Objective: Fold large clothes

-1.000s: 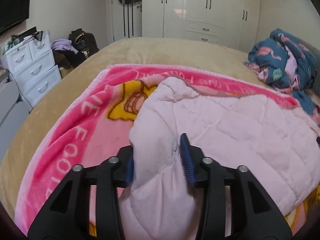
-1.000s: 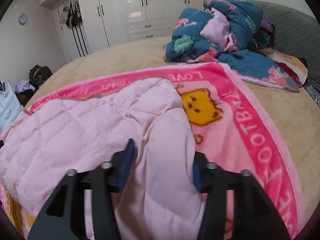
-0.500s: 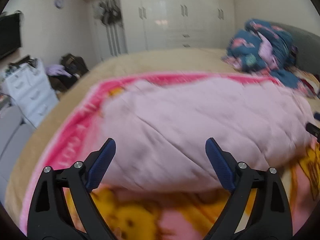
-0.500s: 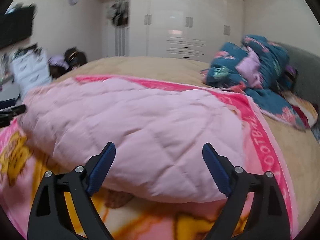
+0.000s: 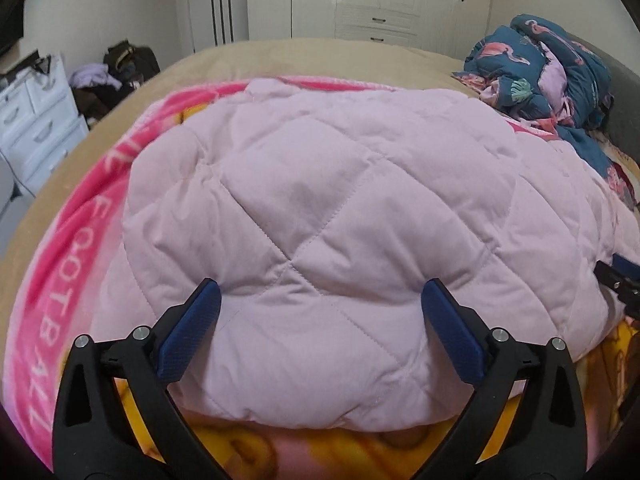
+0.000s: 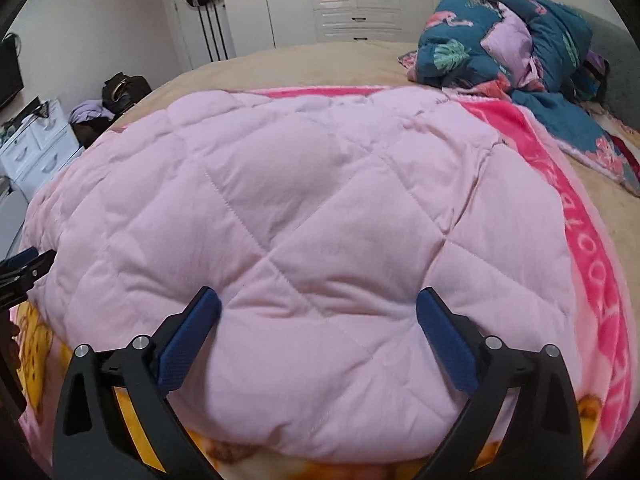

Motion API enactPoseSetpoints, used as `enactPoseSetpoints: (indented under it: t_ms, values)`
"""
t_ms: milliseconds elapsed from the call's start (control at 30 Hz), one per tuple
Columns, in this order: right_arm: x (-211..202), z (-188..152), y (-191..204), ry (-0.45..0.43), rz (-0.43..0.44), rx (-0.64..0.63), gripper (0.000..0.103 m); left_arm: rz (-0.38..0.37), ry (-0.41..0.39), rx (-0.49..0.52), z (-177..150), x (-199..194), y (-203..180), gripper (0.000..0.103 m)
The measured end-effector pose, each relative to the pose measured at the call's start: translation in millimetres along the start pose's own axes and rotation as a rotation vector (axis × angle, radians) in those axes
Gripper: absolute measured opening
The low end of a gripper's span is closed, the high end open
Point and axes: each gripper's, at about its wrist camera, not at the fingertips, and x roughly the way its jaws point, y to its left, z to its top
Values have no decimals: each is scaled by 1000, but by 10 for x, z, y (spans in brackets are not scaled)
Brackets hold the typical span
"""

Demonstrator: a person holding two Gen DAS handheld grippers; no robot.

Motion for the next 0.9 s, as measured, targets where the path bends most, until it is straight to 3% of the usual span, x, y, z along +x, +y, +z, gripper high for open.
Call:
enactPoseSetpoints:
  t_ms: [233, 400, 567, 900]
  values:
    - [-75, 21, -37, 34, 18, 13, 99, -5, 5, -37, -54, -172, 37, 95]
    - [-626, -113, -47, -97, 55, 15, 99, 0, -46, -50, -78, -473, 64, 95]
    - [-1091, -226, -111, -166, 74, 27, 99, 5, -95, -62, -91, -779, 64, 95]
    - [-1614, -573, -201, -213, 124, 99, 99, 41, -164, -44, -276, -1295, 91, 95]
